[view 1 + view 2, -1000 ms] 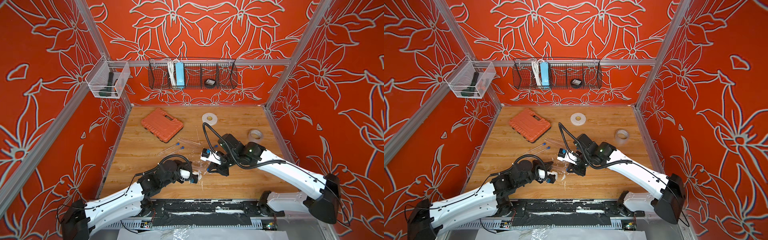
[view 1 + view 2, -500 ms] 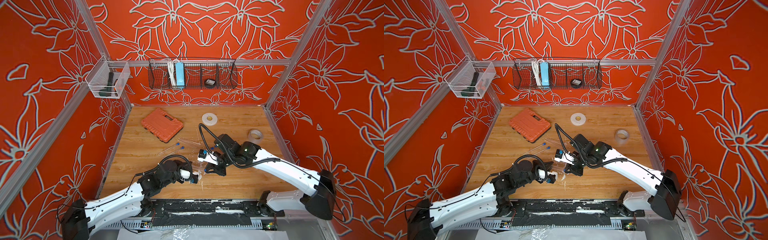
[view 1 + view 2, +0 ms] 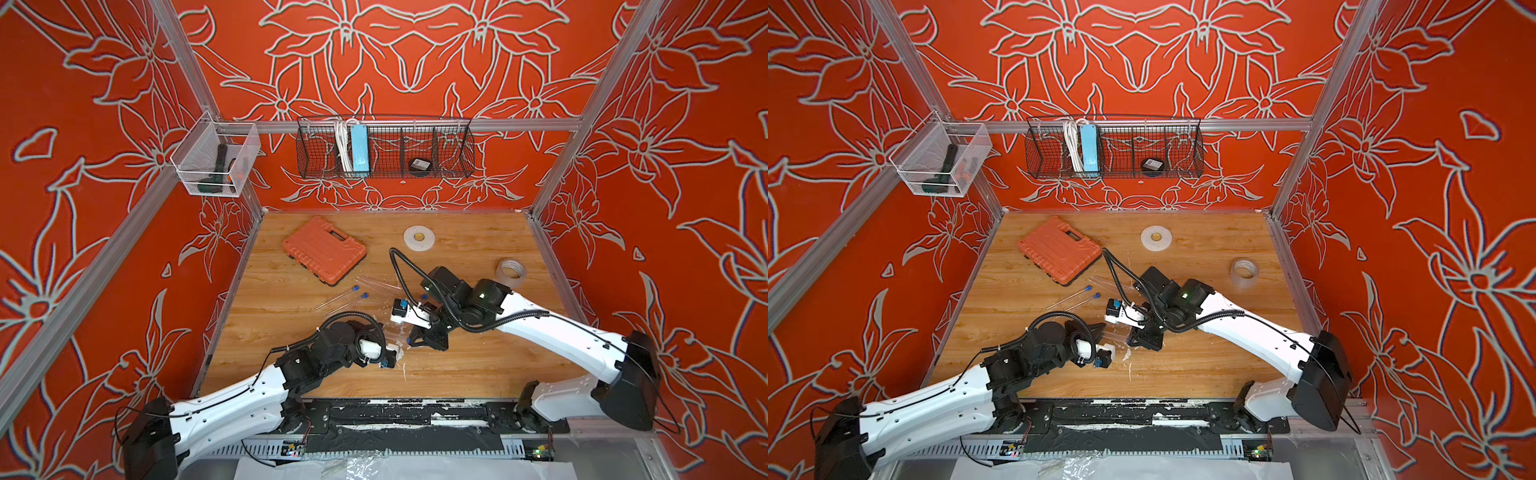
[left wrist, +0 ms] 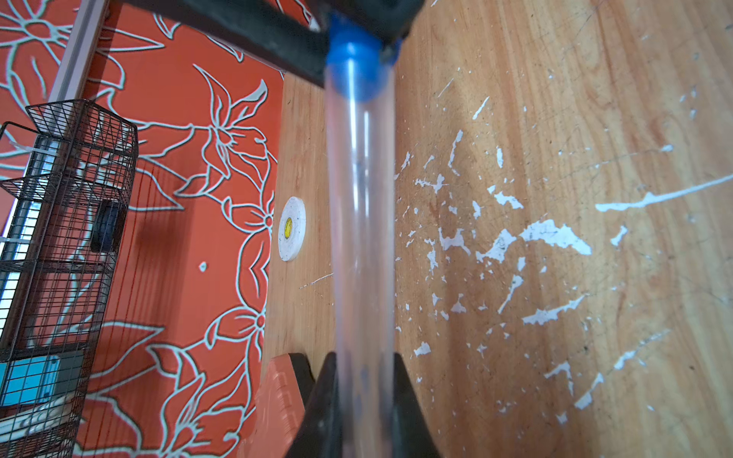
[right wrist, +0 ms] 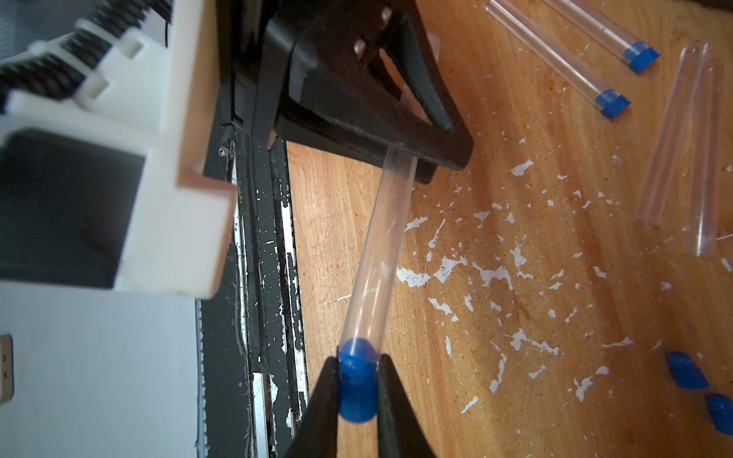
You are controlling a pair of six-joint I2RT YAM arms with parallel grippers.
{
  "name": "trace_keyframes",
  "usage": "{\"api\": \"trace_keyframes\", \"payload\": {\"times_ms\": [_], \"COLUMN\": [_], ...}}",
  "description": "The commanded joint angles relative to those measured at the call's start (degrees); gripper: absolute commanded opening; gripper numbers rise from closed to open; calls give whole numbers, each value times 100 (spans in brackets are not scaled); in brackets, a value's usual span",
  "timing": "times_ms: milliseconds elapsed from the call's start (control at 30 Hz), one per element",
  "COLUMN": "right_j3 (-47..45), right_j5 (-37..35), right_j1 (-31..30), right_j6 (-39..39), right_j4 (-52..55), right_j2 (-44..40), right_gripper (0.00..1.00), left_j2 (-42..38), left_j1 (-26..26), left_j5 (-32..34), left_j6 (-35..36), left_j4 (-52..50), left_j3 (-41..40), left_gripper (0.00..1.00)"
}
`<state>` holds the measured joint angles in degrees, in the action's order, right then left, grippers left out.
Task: Insert stoppers into test tubes
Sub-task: Insert the stopper into the test tube.
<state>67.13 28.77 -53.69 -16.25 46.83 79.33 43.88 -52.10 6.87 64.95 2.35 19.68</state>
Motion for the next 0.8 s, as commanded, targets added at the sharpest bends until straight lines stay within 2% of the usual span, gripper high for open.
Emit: {"api": "trace_keyframes", "payload": {"times_ms": [0,300,767], "right_j3": [379,797,1201], "right_j5": [-7,470,818], "right_j1": [-47,-99,-106], "right_j6": [169,534,953], "right_j4": [-395,-1160,-2311], "right_j2": [213,747,1347], "right_gripper": [6,9,10], "left_j2": [-2,5,-151], "left_j1": [-250,-520,-600], "left_j5": [-246,-254,-931], "left_j6": [324,589,759], "left_j4": [169,248,476], "left_j3": [-43,-131,-263], "left_gripper": [0,0,0]}}
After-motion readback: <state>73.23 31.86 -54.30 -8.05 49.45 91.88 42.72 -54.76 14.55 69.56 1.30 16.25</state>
